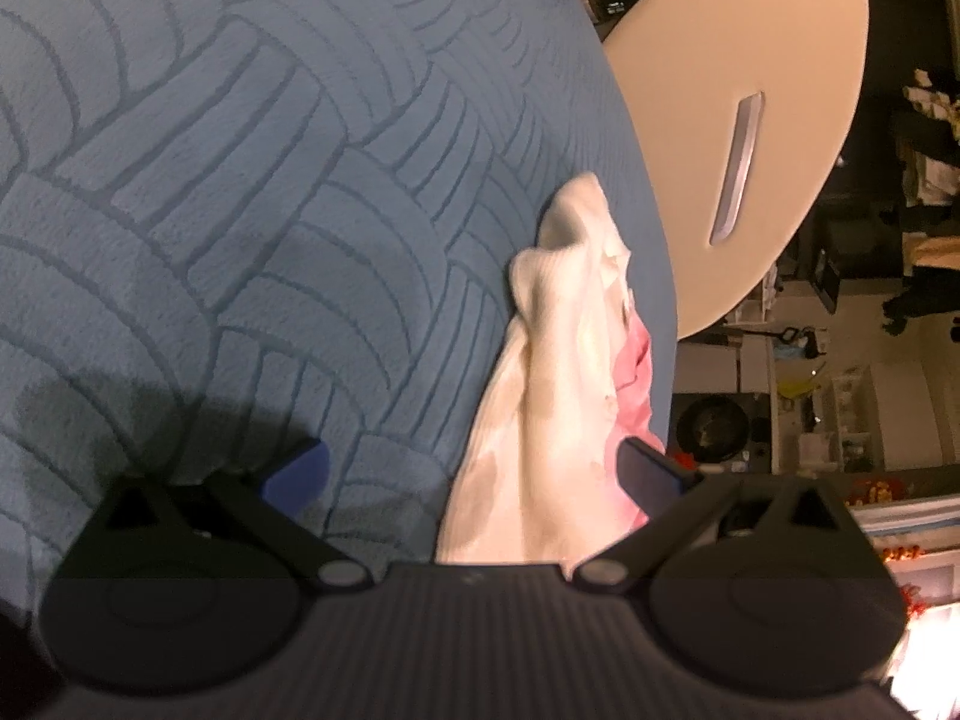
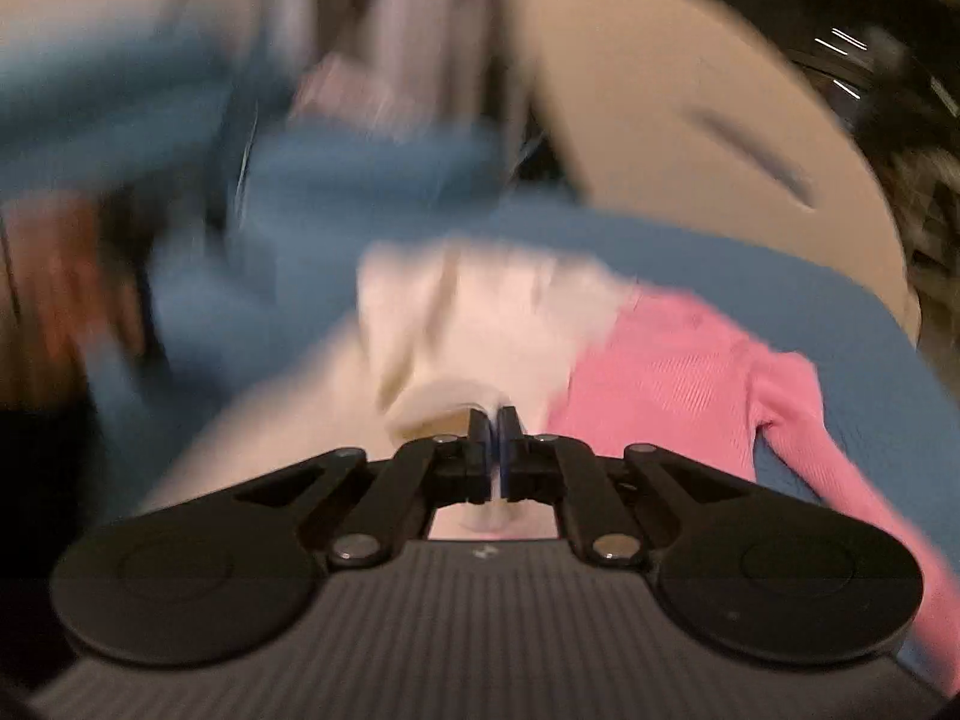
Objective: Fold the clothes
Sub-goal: 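Grasp the pink cardigan sleeve cuff with the right gripper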
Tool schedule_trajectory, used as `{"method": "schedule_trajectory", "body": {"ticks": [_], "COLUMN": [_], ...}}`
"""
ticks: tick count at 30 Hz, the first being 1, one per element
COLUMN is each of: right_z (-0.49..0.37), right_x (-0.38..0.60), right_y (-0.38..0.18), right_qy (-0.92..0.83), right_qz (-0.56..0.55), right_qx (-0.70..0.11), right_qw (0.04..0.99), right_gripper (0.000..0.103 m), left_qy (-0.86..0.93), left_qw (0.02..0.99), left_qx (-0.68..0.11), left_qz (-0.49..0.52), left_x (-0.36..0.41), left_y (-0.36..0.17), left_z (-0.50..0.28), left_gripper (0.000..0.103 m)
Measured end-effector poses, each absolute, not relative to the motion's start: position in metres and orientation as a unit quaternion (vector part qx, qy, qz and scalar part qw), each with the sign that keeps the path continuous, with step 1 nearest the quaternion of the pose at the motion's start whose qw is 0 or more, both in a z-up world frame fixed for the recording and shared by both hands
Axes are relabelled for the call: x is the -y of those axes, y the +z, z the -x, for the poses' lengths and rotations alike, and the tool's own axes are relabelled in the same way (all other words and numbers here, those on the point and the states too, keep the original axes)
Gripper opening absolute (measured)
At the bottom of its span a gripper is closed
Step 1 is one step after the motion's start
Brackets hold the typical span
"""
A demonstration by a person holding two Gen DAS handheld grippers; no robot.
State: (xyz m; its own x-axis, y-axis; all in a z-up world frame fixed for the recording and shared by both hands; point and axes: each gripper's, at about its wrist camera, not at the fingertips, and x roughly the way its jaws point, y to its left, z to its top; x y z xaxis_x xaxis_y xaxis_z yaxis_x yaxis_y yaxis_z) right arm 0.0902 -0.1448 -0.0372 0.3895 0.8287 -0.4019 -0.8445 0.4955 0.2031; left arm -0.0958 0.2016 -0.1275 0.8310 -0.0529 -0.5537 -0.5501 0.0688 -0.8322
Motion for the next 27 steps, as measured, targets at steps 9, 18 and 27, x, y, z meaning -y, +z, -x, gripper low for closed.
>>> {"method": "schedule_trajectory", "body": {"ticks": [9, 18, 27], "right_z": [-0.151, -0.126, -0.198], "right_x": [0.165, 0.18, 0.336], "right_y": [-0.112, -0.099, -0.098], "right_qy": [0.341, 0.346, 0.1], "right_qz": [0.075, 0.067, -0.36], "right_qx": [-0.398, -0.317, -0.293], "right_qw": [0.849, 0.88, 0.88], "right_gripper": [0.019, 0.071, 0.074], "left_qy": [0.18, 0.178, 0.174], "left_qw": [0.697, 0.694, 0.689], "left_qx": [-0.231, -0.229, -0.227], "left_qz": [0.655, 0.659, 0.666], "left_x": [-0.202, -0.205, -0.209], "left_y": [-0.127, -0.129, -0.133], "left_z": [0.093, 0.093, 0.094], "left_gripper": [0.103, 0.103, 0.103]}}
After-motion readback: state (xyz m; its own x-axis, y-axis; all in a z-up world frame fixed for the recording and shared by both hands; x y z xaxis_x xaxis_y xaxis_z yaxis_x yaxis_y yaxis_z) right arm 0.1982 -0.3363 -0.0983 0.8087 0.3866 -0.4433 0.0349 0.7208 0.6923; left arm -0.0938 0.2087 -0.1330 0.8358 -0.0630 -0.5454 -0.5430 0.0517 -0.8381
